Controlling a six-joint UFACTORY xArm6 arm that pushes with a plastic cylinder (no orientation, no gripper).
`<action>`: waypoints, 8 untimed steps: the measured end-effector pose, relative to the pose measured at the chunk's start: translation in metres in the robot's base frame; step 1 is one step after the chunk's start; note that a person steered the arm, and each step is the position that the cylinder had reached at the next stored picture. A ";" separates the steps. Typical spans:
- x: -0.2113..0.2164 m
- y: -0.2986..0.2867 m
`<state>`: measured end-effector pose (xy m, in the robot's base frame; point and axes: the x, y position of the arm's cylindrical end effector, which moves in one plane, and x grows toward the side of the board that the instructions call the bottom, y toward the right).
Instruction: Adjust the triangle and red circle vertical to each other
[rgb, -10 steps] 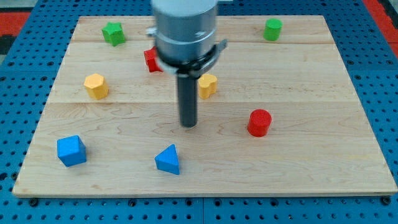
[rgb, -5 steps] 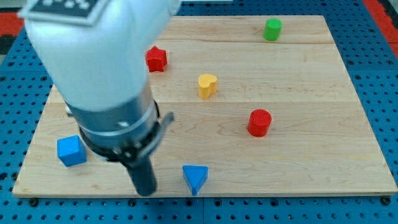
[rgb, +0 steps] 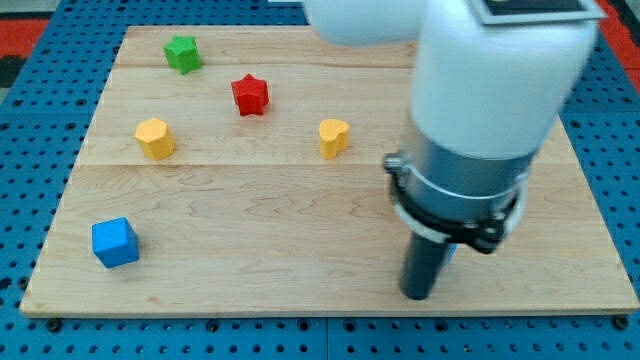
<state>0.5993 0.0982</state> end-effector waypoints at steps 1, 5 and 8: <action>-0.005 0.020; -0.077 -0.009; -0.091 0.036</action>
